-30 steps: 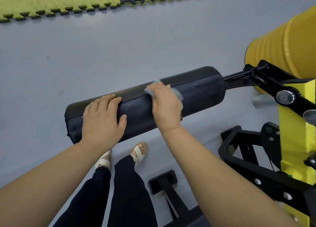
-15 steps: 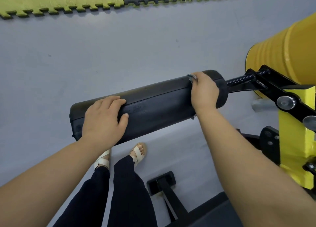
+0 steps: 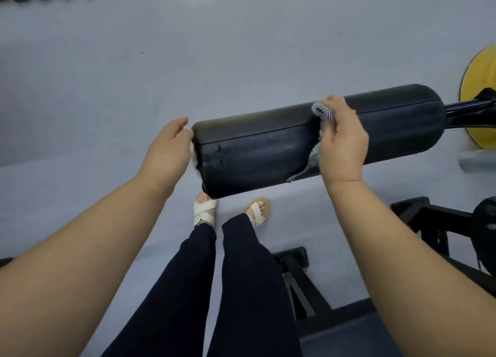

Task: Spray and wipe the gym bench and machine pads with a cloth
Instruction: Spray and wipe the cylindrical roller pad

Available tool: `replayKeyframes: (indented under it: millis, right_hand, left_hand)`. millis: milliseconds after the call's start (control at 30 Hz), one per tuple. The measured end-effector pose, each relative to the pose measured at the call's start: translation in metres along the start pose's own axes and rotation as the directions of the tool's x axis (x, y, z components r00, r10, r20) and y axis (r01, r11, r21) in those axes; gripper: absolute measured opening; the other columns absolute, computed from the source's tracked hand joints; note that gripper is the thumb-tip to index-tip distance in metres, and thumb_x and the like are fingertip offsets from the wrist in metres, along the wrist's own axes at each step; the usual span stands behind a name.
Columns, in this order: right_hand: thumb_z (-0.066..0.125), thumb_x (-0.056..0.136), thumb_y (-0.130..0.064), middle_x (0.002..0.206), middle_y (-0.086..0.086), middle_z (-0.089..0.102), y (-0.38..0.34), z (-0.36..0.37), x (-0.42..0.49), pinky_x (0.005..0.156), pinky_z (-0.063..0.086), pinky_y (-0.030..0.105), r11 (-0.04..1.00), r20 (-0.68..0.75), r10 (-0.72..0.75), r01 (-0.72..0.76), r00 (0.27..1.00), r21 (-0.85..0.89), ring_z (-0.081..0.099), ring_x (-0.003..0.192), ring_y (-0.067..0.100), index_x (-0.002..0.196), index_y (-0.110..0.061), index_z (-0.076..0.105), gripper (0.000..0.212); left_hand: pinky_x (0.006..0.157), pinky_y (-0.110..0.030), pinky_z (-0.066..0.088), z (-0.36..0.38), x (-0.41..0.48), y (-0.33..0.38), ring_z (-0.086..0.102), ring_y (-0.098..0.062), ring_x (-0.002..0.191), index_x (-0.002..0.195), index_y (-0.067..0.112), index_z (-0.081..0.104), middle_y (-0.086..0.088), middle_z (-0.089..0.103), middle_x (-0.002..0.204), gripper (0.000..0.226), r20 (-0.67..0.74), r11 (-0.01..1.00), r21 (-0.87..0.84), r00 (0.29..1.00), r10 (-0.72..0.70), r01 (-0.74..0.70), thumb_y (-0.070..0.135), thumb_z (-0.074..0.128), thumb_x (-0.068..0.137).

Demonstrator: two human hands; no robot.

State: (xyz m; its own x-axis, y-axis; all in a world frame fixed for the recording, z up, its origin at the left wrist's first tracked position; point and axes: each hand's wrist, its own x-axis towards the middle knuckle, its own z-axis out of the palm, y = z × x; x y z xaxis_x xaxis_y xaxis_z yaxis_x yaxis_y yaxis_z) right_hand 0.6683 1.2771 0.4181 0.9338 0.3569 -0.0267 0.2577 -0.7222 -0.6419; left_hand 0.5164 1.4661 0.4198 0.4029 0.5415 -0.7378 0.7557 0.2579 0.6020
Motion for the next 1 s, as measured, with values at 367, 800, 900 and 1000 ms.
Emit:
replayKeyframes:
  millis: [367,800,900,1000]
  right_hand:
    - [0.040,0.087,0.000,0.114,0.018,0.066,-0.068,0.101,-0.083,0.108,0.024,0.040,0.961,0.088,-0.276,0.274,0.957,0.028,0.056,0.115,0.038,0.101,0.000,0.068,0.031]
    - [0.050,0.093,-0.006,0.108,0.000,0.063,-0.051,0.020,-0.027,0.102,0.043,0.031,0.974,-0.078,-0.058,0.073,0.995,0.215,0.058,0.105,0.010,0.111,-0.003,0.064,0.024]
    - [0.049,0.090,-0.005,0.103,0.006,0.067,-0.042,0.038,-0.016,0.106,0.035,0.048,0.999,0.014,-0.021,0.020,1.000,0.047,0.062,0.103,0.029,0.103,-0.008,0.067,0.022]
    - [0.048,0.083,-0.004,0.097,0.011,0.070,-0.058,0.082,-0.047,0.104,0.027,0.041,0.955,0.105,-0.251,0.264,0.962,-0.138,0.064,0.099,0.035,0.091,-0.007,0.070,0.024]
  left_hand:
    - [0.097,-0.025,0.045,-0.008,0.003,-0.015,0.059,-0.005,0.102,0.100,0.034,0.065,0.021,0.066,0.096,0.042,0.135,0.964,-0.266,0.991,0.010,0.027,0.004,0.036,0.093]
    - [0.104,-0.037,0.038,-0.014,0.007,0.002,0.048,-0.013,0.115,0.099,0.031,0.060,0.008,0.057,0.119,0.030,0.207,0.970,-0.212,0.975,-0.073,0.118,0.045,0.034,0.097]
    - [0.105,-0.039,0.037,-0.004,0.005,0.007,0.051,-0.013,0.099,0.078,0.033,0.055,0.013,0.056,0.090,0.029,0.166,0.984,-0.144,0.983,-0.078,0.102,0.045,0.035,0.095]
    - [0.095,-0.031,0.038,0.003,0.004,0.008,0.051,-0.009,0.086,0.075,0.032,0.051,0.016,0.051,0.079,0.031,0.144,0.992,-0.111,0.989,-0.036,0.052,0.038,0.032,0.098]
